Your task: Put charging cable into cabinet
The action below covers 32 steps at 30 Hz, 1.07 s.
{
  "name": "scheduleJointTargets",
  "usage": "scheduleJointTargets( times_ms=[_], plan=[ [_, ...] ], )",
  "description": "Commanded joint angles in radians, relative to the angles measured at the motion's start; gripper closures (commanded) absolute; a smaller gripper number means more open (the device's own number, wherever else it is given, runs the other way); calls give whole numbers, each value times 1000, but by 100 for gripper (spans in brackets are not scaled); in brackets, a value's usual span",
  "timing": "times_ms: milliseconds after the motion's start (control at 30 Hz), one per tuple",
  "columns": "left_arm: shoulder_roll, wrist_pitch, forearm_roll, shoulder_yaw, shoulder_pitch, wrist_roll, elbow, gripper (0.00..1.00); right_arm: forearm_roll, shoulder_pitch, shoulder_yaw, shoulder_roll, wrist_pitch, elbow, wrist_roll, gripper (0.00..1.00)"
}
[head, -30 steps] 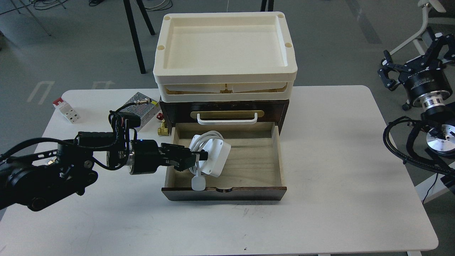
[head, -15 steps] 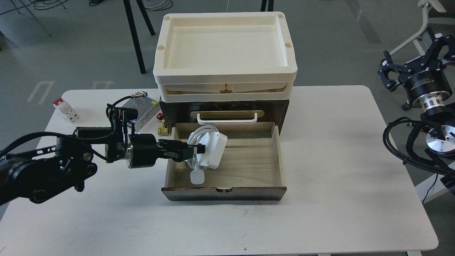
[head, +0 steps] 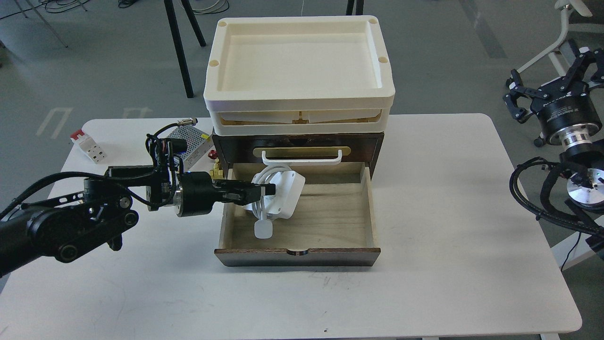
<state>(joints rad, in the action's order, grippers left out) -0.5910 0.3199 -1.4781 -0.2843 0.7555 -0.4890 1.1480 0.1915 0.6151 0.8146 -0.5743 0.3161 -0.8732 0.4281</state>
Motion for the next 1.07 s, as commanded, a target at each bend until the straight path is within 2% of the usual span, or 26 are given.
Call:
scheduleJointTargets(
  times_ms=[0, 33, 133, 167, 233, 333, 433, 533, 667, 800, 867, 1033],
  plan=[
    [-6, 37, 28, -7, 2, 0, -1, 28, 0, 0, 3, 2, 0, -1, 0, 0],
    [-6, 57, 29, -9, 2, 0, -1, 26, 0, 0, 3, 2, 0, -1, 0, 0],
    [-9, 91, 39, -21, 2, 0, -1, 10, 0, 0, 8, 1, 0, -1, 1, 0],
    [-12, 96, 50, -29, 1, 0, -1, 9, 0, 0, 8, 1, 0, -1, 1, 0],
    [-36, 94, 96, -50, -1, 0, -1, 8, 0, 0, 8, 1, 0, -3, 1, 0],
    [-148, 96, 244, -108, -15, 0, 1, 8, 0, 0, 17, 1, 1, -3, 1, 0],
    [-237, 109, 491, -130, -16, 0, 1, 8, -1, 0, 35, 1, 12, -9, 1, 0],
    [-283, 166, 826, -162, -1, 0, -19, 7, -3, 3, 57, 1, 58, -32, 1, 0],
    [-262, 169, 1233, -303, 18, 0, -216, 6, -14, 17, 60, -1, 118, -131, 1, 0],
    [-107, 169, 1432, -371, 62, 0, -424, 6, -81, 5, 63, -9, 118, -219, 3, 0],
    [-78, 169, 1440, -372, 64, 0, -458, 6, -83, 2, 66, -9, 123, -214, 3, 0],
    [-72, 169, 1438, -360, 50, 0, -458, 5, -83, -5, 87, -21, 123, -216, 5, 0]
  ],
)
